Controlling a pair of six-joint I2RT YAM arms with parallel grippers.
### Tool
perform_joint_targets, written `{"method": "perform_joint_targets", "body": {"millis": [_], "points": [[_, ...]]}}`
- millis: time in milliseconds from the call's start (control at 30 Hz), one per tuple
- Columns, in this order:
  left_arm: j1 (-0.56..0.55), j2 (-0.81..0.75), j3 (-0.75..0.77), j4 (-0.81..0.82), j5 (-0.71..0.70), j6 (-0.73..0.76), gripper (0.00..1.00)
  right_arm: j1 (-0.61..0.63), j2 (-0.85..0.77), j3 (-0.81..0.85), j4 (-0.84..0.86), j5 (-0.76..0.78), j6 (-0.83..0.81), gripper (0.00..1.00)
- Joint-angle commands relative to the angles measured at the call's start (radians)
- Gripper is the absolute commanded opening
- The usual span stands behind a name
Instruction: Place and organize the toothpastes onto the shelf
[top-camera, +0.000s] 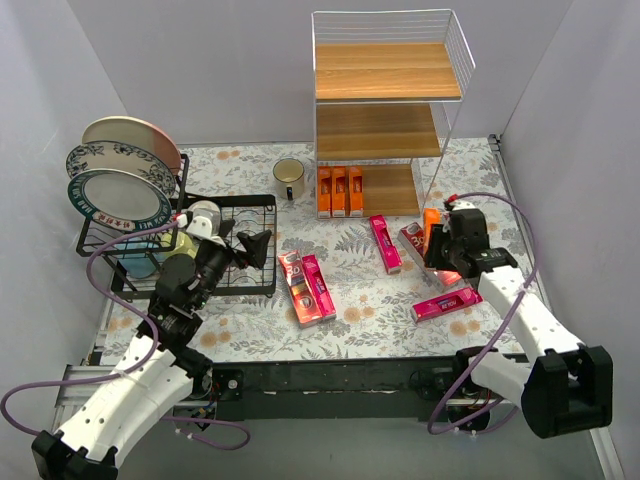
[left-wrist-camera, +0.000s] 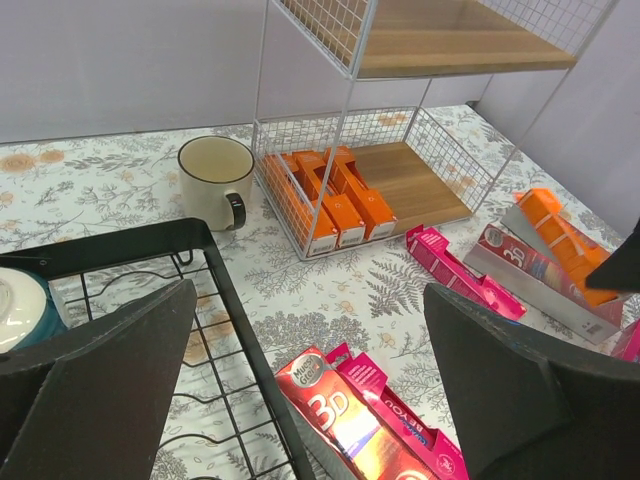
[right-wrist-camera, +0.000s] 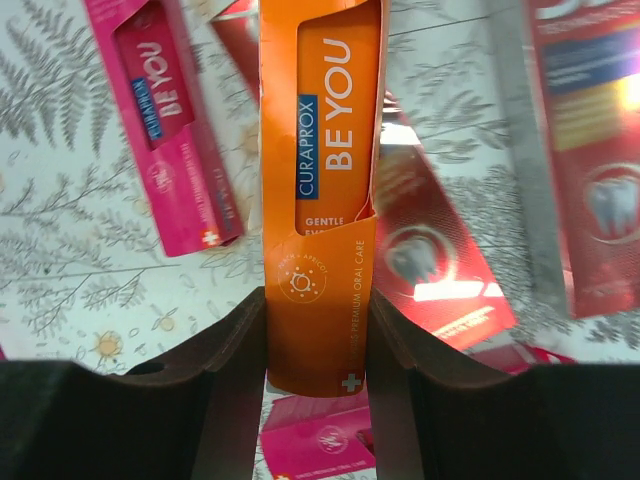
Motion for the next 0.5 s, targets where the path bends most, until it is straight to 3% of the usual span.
{"method": "perform_joint_targets", "body": {"millis": [0,300,467], "points": [[-0.002,-0.018,0.013,-0.002,-0.010,0.016,0.98,0.100,0.090,0.085,0.124,-0.042,0.014,0.43],[-0.002,-0.038,0.016,-0.016,-0.029,0.026,0.98,0.165,0.346,0.220,0.290,-0.045,-0.008,0.43],[-0.002,-0.040,0.016,-0.013,-0.027,0.027,0.98,0.168,0.453,0.277,0.471,-0.004,-0.026,0.44]]}}
